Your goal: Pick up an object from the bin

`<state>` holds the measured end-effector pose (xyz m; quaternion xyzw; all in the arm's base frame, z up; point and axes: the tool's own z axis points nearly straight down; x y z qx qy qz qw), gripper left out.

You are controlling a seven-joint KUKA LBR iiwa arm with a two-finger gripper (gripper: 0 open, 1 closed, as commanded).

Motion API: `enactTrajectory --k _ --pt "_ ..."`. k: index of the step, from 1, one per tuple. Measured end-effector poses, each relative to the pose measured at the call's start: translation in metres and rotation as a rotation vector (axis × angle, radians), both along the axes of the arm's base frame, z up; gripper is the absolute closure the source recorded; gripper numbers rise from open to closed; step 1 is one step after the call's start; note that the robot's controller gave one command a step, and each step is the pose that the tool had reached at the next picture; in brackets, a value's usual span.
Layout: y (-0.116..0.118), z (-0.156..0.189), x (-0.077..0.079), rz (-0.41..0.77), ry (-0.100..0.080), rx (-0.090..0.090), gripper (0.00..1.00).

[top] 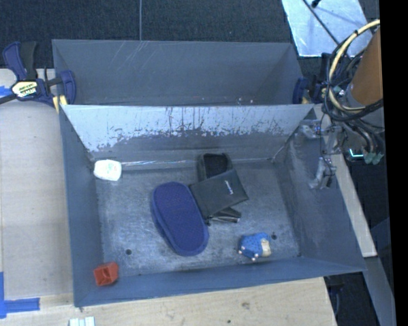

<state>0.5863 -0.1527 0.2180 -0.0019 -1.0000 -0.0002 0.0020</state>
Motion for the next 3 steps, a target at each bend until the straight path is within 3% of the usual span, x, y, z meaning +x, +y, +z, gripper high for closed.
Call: enactTrajectory --k 1,2,3 --pt "0.061 -0.152 0.003 0.063 0.0 0.002 0.0" --pt "0.145 -0.147 0.03 0.168 -0.01 0.0 0.0" --pt "0.142 -0.147 0.03 0.164 -0.01 -0.001 1.0"
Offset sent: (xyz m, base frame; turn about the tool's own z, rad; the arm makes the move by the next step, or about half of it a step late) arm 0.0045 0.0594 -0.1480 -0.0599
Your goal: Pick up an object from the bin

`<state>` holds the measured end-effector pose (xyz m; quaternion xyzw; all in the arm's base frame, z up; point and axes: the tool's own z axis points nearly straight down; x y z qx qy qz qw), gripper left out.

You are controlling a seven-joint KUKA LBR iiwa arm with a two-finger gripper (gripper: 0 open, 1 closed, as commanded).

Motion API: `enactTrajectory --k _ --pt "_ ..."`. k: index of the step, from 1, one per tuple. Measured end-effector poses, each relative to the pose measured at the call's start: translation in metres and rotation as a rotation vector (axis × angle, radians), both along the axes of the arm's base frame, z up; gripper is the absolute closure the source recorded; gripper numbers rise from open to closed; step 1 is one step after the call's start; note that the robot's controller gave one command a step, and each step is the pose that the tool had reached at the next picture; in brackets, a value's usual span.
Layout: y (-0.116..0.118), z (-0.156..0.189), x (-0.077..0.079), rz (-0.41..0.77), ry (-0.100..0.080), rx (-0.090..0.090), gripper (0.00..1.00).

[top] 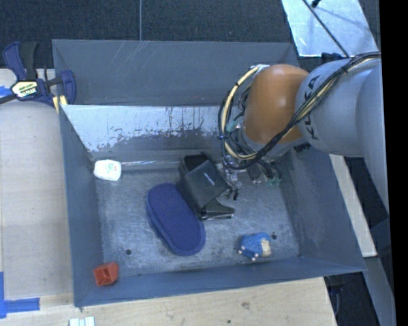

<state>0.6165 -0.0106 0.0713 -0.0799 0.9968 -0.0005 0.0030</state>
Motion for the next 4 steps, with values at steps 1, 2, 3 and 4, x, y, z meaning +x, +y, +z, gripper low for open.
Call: enactTrajectory --k 1,2,3,4 --pt "0.0 -0.001 0.0 0.001 0.001 0.0 0.0" --pt "0.0 0.0 0.0 0.001 0.0 0.0 1.0" --pt "-0.002 0.135 -0.006 0.063 -0.007 0.0 1.0" --pt "0.035 0.094 -0.005 -0.085 0.006 0.002 1.0"
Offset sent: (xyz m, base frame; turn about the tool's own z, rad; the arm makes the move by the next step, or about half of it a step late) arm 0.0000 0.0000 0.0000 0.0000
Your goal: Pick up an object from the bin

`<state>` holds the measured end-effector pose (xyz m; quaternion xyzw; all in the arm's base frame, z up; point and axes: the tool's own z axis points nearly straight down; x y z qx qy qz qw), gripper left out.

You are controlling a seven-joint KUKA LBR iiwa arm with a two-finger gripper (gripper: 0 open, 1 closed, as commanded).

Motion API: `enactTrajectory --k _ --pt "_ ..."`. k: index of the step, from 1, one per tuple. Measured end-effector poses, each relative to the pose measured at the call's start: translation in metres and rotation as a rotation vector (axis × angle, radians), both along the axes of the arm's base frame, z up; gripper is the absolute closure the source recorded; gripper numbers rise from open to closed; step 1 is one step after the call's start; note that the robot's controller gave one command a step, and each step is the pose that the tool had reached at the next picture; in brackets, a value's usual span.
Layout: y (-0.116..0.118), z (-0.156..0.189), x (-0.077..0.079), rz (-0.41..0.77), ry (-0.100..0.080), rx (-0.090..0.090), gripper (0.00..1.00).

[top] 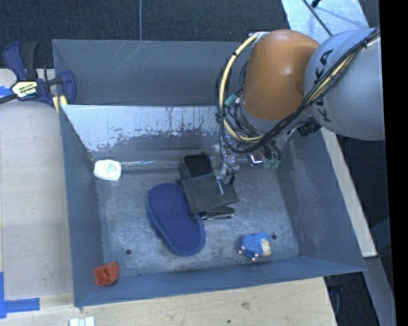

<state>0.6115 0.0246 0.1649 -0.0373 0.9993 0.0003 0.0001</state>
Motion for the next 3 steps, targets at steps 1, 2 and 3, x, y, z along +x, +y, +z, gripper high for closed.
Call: enactTrajectory --k 1,2,3 --pt "-0.001 0.001 0.001 0.001 -0.002 0.0 0.0" --pt "0.004 -0.071 0.014 0.072 -0.022 -0.003 0.0" --pt "0.005 -0.082 0.021 0.064 -0.019 -0.001 0.0"
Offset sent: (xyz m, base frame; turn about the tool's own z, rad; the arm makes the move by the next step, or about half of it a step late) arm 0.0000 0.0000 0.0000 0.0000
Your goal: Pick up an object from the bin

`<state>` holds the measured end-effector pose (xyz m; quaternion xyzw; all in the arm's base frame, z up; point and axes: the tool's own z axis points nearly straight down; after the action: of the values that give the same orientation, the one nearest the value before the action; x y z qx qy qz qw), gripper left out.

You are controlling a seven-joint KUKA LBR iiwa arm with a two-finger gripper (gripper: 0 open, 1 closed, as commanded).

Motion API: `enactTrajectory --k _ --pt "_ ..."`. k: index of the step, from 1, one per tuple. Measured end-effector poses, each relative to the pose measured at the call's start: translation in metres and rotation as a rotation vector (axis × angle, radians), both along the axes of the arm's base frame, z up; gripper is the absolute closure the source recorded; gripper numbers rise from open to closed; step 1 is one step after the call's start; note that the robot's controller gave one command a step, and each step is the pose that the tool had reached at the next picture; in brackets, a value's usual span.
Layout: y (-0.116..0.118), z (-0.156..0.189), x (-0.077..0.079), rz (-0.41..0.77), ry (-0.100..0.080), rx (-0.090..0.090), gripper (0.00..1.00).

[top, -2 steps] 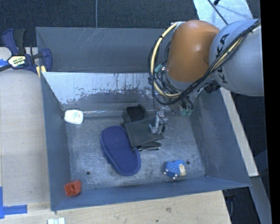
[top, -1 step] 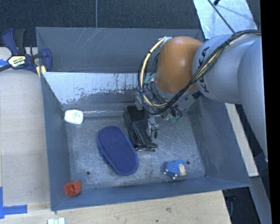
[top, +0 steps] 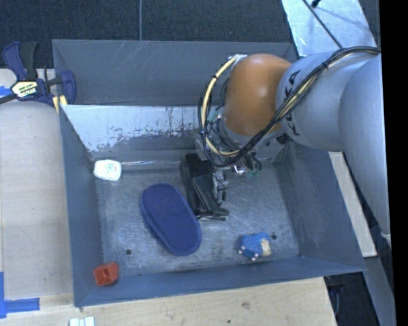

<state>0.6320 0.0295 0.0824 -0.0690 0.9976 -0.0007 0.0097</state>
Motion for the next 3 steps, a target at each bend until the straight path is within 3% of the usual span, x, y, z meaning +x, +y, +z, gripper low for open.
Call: enactTrajectory --k 1,2,3 --pt "-0.001 -0.001 -0.003 0.0 0.017 -0.002 1.0" --pt "0.0 -0.004 -0.003 -0.001 0.012 -0.001 0.0" --pt "0.01 -0.004 -0.004 0.669 -0.004 -0.01 0.0"
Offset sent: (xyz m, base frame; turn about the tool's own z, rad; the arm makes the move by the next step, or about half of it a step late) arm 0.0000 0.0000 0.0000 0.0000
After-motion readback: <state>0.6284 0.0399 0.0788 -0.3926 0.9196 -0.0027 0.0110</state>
